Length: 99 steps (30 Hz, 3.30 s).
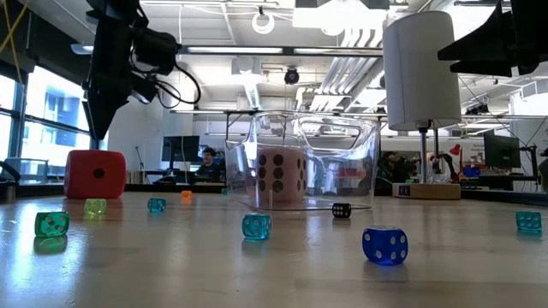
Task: Pick & Place Dice
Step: Put the large red dice into the transparent bin
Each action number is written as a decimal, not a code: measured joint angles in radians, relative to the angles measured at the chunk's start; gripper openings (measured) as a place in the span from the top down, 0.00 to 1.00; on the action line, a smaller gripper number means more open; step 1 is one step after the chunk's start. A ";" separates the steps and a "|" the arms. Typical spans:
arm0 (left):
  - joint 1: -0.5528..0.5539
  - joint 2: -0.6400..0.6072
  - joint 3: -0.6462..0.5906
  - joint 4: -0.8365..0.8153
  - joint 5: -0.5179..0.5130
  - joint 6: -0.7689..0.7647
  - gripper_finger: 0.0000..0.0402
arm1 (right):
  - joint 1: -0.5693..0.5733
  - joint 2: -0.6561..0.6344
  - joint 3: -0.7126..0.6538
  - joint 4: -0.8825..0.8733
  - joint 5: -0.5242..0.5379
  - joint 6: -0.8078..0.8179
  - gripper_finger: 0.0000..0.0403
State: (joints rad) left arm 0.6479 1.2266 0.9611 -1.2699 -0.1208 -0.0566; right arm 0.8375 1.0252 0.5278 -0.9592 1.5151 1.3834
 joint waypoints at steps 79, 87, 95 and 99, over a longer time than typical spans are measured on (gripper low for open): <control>0.000 0.257 -0.163 0.220 0.064 0.061 0.00 | 0.000 0.000 0.000 0.005 -0.028 -0.030 0.01; -0.062 0.074 -0.155 0.204 0.058 0.068 0.00 | 0.000 0.000 0.000 0.006 -0.023 -0.049 0.01; -0.187 -0.112 -0.154 0.323 0.082 0.060 0.00 | 0.000 0.000 0.000 0.006 -0.022 -0.049 0.01; -0.275 -0.159 -0.153 0.570 0.157 0.057 0.00 | 0.000 0.000 0.000 0.006 -0.022 -0.049 0.01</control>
State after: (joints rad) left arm 0.3731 1.0679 0.8078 -0.7003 0.0360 0.0000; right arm 0.8375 1.0248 0.5282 -0.9530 1.4929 1.3342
